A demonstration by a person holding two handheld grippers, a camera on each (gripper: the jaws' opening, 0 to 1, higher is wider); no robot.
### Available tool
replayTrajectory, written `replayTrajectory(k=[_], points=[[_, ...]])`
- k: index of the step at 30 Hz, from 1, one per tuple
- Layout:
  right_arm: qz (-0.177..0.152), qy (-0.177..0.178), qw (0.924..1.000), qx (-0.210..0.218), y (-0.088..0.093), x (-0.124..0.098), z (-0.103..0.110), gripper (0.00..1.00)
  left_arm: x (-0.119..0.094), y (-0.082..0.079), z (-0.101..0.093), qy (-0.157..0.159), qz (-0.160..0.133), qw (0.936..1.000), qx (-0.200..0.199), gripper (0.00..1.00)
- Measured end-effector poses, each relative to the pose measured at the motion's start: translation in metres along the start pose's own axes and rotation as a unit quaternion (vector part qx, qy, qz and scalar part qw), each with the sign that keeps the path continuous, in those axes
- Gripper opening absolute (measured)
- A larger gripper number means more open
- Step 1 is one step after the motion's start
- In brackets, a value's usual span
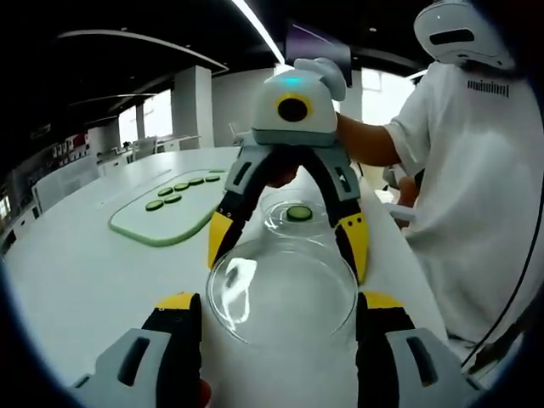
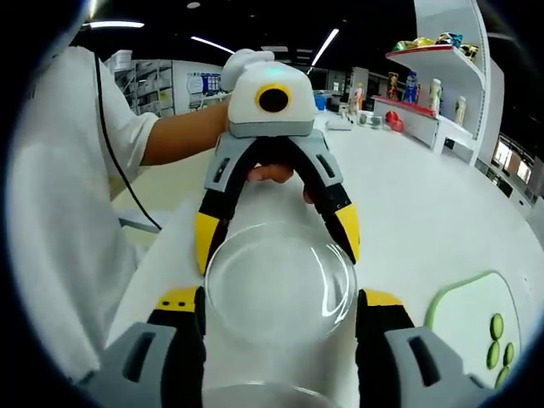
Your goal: Open the petri dish lid, add cucumber slices into the petri dish, and close the lid
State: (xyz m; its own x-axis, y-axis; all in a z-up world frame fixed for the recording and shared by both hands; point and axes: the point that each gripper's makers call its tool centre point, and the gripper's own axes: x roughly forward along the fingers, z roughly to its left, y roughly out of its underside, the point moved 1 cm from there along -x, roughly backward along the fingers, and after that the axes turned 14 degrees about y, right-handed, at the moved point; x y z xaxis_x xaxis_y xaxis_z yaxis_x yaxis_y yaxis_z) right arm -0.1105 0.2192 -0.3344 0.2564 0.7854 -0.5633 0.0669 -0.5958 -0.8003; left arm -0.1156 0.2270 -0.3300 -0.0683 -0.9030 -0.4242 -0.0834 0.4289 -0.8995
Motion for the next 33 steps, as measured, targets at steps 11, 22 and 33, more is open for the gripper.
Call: replayTrajectory(k=[11, 22, 33], points=[[0.001, 0.001, 1.0000, 0.002, 0.000, 0.000, 0.000, 0.69, 0.002, -0.001, -0.003, 0.001, -0.002, 1.0000, 0.000, 0.70], [-0.001, 0.003, 1.0000, -0.004, -0.001, 0.001, 0.000, 0.68, 0.001, -0.002, -0.004, -0.005, 0.003, 1.0000, 0.002, 0.70], [-0.003, 0.008, 0.9999, -0.012, -0.007, -0.004, -0.001, 0.68, -0.003, -0.011, -0.006, -0.011, 0.003, 0.9998, 0.014, 0.70]])
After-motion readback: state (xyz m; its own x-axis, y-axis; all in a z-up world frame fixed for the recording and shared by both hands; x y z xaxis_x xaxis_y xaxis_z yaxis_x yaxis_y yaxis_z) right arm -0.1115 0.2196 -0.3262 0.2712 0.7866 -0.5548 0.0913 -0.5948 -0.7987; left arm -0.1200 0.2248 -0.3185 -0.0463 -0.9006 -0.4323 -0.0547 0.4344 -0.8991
